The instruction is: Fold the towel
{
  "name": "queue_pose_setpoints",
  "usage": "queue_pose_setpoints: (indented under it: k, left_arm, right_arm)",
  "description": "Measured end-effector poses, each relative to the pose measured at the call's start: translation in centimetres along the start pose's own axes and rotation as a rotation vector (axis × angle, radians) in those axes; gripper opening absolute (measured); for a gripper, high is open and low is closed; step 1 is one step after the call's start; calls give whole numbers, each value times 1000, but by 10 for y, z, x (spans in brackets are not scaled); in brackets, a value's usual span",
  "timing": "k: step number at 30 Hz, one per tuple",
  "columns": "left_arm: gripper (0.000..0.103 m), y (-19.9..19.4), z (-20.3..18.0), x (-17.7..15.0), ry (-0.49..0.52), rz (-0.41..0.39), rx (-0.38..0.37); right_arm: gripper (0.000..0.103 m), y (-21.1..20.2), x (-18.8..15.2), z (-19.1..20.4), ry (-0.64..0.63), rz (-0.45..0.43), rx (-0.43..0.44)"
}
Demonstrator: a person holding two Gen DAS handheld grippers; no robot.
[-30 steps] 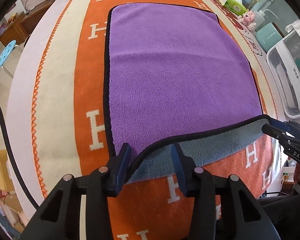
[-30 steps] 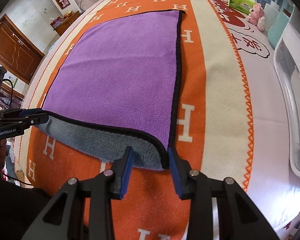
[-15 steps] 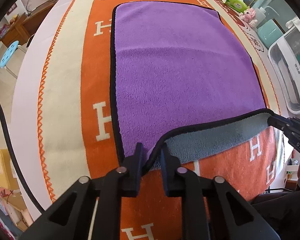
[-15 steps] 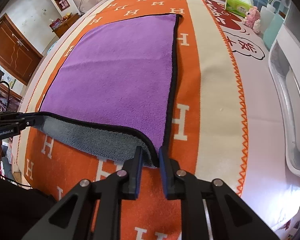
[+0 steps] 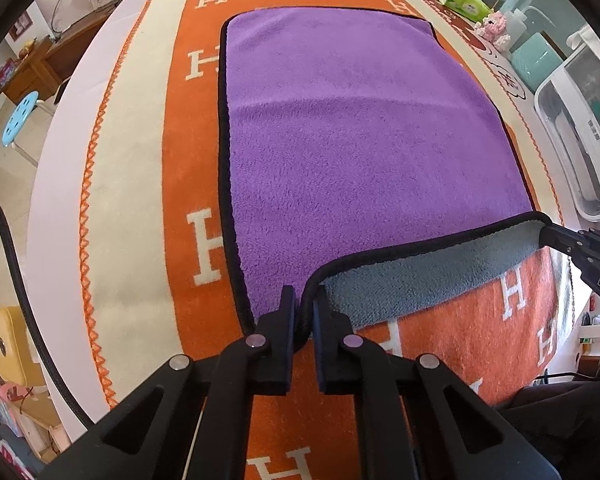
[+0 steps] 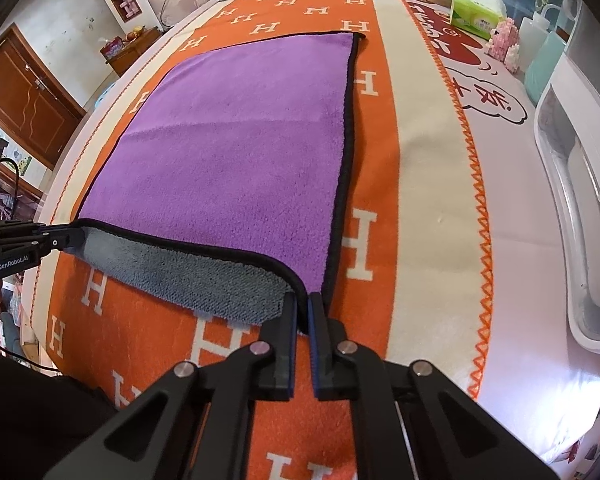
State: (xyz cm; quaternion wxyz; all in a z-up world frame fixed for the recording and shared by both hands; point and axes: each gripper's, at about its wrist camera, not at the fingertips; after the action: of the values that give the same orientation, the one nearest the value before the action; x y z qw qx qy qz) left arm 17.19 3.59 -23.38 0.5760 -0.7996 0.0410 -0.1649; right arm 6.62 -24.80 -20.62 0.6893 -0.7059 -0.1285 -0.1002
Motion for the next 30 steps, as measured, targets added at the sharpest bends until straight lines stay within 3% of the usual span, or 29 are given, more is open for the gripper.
queue_pose_setpoints:
  k: [6, 14, 22, 30]
  left_arm:
    - [5, -15, -4, 6, 18, -23, -6]
    - [5, -56, -13, 28, 48, -112, 1]
    - [5, -93, -13, 72, 88, -242, 42]
    - [5, -97, -3, 121, 103, -331, 72]
  right_arm:
    - [4, -10, 4, -1, 0, -14, 2]
    - [4, -41, 30, 1, -7, -107, -11]
    - [4, -64, 77, 0, -17, -255, -35]
    - [4, -67, 131, -3, 14, -382, -51]
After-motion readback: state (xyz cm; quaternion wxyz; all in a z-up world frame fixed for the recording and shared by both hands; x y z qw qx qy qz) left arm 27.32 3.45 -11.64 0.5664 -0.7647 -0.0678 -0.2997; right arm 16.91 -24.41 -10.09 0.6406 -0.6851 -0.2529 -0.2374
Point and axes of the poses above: each gripper's, at about its wrist camera, not at the fingertips, and y roughly the way its jaws point, z to its left, x to its top, and after that the axes turned 11 degrees about -x, right-handed
